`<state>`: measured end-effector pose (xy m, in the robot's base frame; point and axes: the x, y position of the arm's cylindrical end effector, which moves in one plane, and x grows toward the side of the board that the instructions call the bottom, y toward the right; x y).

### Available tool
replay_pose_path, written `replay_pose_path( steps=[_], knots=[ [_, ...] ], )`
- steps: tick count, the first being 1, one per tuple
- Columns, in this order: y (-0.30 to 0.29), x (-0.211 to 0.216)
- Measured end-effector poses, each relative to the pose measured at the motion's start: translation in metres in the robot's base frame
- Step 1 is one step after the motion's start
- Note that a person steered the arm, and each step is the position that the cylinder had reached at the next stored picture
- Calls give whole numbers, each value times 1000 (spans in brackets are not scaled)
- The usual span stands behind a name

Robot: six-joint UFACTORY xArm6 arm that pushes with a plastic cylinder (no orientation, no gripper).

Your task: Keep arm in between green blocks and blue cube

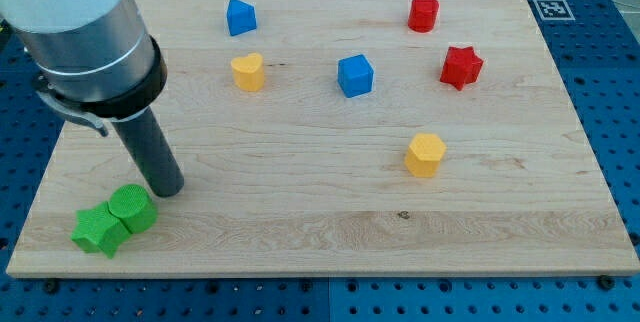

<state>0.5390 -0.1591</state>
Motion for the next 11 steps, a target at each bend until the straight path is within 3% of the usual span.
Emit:
replay_pose_path(
  steps=[5, 8, 11],
  knots=[
    [101, -2],
    [53, -27],
    [49, -79]
  ],
)
